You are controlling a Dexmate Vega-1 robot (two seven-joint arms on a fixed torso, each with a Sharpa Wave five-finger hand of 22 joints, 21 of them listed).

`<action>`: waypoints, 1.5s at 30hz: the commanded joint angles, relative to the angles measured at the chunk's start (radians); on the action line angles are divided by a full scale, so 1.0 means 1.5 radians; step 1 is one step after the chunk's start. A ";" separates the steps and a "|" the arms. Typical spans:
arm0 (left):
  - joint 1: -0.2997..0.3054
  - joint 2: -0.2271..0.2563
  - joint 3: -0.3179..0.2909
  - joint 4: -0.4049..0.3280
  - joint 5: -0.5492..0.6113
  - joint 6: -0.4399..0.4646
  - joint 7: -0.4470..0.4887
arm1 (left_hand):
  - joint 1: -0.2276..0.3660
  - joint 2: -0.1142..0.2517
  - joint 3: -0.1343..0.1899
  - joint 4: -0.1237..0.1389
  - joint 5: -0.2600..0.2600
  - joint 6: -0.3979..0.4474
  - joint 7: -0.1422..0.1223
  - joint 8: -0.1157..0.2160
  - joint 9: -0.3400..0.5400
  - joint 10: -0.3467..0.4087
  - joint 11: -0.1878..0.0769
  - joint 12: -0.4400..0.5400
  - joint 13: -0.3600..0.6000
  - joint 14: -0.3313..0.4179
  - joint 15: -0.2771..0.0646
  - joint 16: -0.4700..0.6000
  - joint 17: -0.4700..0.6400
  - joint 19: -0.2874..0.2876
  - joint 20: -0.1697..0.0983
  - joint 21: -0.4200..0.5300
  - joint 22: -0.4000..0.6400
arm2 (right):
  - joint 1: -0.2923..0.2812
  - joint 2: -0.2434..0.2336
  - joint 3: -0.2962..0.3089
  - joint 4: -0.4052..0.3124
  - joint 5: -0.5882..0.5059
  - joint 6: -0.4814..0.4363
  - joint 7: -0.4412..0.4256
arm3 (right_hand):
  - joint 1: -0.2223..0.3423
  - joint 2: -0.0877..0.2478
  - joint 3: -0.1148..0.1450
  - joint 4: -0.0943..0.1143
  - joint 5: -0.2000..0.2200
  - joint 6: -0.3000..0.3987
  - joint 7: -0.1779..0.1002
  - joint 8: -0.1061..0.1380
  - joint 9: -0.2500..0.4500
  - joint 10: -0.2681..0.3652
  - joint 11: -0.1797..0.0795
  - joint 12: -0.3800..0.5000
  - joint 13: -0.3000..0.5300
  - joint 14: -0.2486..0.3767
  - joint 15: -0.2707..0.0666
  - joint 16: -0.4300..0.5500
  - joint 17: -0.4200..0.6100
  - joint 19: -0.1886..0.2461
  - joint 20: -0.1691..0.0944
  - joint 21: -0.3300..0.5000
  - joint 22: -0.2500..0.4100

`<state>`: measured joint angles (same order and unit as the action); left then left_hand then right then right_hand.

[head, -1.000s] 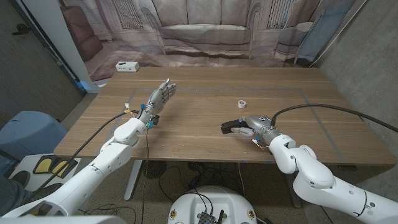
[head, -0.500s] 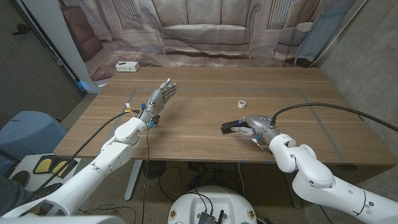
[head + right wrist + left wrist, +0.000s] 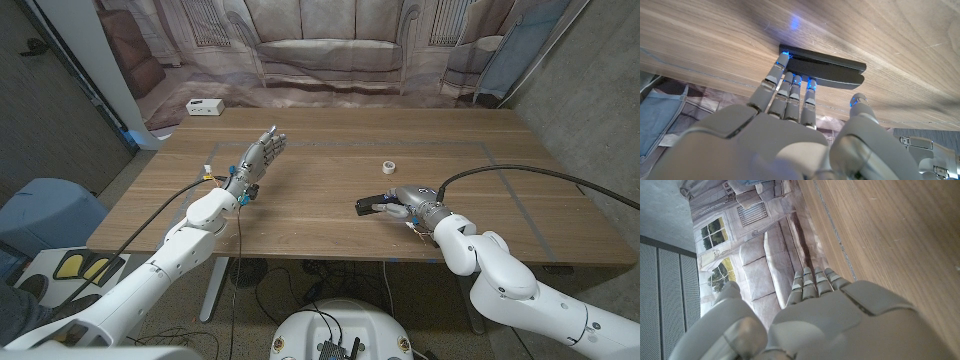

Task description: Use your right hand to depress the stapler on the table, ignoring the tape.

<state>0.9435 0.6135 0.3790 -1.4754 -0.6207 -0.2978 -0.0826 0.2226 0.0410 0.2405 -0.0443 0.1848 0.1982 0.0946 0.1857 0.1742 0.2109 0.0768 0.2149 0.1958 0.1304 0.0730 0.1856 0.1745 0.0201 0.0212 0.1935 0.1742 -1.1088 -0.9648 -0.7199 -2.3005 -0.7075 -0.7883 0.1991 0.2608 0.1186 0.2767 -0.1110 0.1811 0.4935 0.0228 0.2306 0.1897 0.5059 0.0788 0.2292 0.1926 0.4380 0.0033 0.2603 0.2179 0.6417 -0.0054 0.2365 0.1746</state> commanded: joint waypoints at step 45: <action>-0.008 0.001 0.000 0.008 0.000 0.001 -0.005 | -0.004 0.004 0.002 -0.009 0.000 0.007 -0.001 0.001 0.003 0.004 0.000 -0.002 0.000 0.002 0.000 0.001 0.003 0.000 0.003 0.003 0.004 | -0.001 -0.027 -0.001 -0.014 0.069 0.004 -0.079 | -0.007 0.001 0.013 -0.002 -0.002 0.030 -0.001 0.002 0.001 0.029 -0.001 0.003 0.003 0.028 -0.003 0.003 -0.001 0.024 0.002 0.001 0.002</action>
<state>0.9335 0.6169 0.3809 -1.4695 -0.6187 -0.2892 -0.0867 0.2172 0.0463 0.2414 -0.0512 0.1848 0.1982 0.0946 0.1857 0.1743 0.2109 0.0768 0.2149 0.1958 0.1304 0.0730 0.1856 0.1745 0.0200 0.0213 0.1935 0.1742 -1.0978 -0.9999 -0.7429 -2.3115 -0.6043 -0.8079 0.1195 0.2540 0.1197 0.2914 -0.1132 0.1773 0.5275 0.0179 0.2298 0.1912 0.5129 0.0710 0.2291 0.1872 0.4684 -0.0053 0.2594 0.2109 0.6667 -0.0054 0.2362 0.1744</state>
